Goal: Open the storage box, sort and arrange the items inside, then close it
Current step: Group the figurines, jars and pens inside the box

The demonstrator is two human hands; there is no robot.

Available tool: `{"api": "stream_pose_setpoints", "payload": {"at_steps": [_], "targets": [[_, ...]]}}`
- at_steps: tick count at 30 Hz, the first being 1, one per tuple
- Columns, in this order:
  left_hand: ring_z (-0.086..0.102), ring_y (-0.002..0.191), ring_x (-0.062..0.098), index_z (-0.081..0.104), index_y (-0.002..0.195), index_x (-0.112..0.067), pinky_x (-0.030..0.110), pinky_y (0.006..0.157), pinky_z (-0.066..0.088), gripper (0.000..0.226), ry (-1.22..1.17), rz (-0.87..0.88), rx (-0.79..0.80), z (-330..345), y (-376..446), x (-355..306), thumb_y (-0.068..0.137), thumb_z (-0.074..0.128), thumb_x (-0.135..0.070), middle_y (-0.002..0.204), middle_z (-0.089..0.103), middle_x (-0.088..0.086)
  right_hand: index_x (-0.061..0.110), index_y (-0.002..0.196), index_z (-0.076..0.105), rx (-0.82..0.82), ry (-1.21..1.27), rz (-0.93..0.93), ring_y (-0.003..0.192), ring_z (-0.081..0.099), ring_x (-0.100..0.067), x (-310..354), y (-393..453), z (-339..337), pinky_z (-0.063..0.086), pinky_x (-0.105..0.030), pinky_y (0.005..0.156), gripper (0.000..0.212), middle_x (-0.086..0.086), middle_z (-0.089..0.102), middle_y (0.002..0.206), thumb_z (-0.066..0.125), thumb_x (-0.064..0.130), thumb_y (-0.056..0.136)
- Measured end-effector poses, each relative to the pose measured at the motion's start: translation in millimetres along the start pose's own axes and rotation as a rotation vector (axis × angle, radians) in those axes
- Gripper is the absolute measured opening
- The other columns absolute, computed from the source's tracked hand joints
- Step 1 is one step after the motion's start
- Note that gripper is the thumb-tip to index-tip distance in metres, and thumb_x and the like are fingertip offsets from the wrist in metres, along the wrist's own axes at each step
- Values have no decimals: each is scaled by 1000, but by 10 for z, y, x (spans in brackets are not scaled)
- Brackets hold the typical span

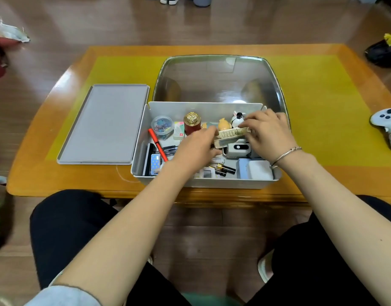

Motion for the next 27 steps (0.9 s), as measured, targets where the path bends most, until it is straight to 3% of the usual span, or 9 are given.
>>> {"api": "stream_pose_setpoints", "payload": {"at_steps": [3, 6, 10, 14, 20, 24, 27], "targets": [[56, 108, 24, 58, 113, -18, 41, 89, 46, 35, 132, -14, -104, -247, -101, 281, 85, 69, -34, 114, 64, 3, 20, 109, 67, 43, 89, -114, 107, 51, -24, 237, 47, -42, 33, -39, 91, 27, -1, 63, 111, 65, 29, 84], [48, 113, 28, 61, 109, -21, 39, 89, 36, 28, 240, -79, -190, -471, -228, 591, 85, 68, -33, 117, 64, 4, 18, 109, 66, 200, 213, -224, 102, 55, -22, 513, 83, 13, 44, -36, 88, 31, -2, 65, 104, 68, 33, 83], [41, 116, 29, 62, 111, -23, 39, 88, 31, 29, 292, -153, -165, -626, -397, 885, 84, 69, -32, 121, 61, 5, 22, 105, 65, 452, 227, -261, 91, 58, -17, 813, 109, 204, 50, -35, 79, 37, 3, 66, 98, 71, 45, 76], [39, 118, 30, 63, 110, -22, 40, 91, 31, 28, 282, -178, -153, -692, -477, 1012, 83, 69, -30, 119, 60, 6, 21, 105, 66, 614, 230, -254, 85, 60, -17, 1003, 158, 395, 53, -34, 76, 33, 2, 66, 93, 70, 40, 78], [39, 119, 28, 63, 105, -24, 39, 92, 32, 23, 260, -171, -135, -721, -516, 1044, 83, 69, -27, 120, 59, 4, 17, 104, 65, 661, 211, -260, 73, 49, -12, 1088, 254, 519, 35, -21, 58, 31, 8, 54, 78, 71, 34, 79], [39, 120, 28, 62, 112, -19, 40, 95, 33, 28, 240, -161, -170, -705, -519, 1042, 84, 68, -22, 129, 52, 6, 15, 94, 64, 645, 261, -260, 75, 51, -15, 1088, 219, 550, 37, -23, 64, 22, -1, 62, 84, 73, 27, 77], [42, 121, 33, 53, 126, -13, 44, 98, 37, 38, 172, -172, -270, -682, -502, 1028, 89, 62, -14, 140, 40, 11, 20, 83, 58, 611, 383, -176, 68, 51, -9, 1043, 195, 453, 40, -22, 59, 26, 8, 57, 74, 79, 29, 71]]}}
Point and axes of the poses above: each hand's wrist, its own y-axis towards the middle knuckle, its own z-axis out of the palm, x = y × z, the point moved 2 cm from there along y, towards the middle knuckle
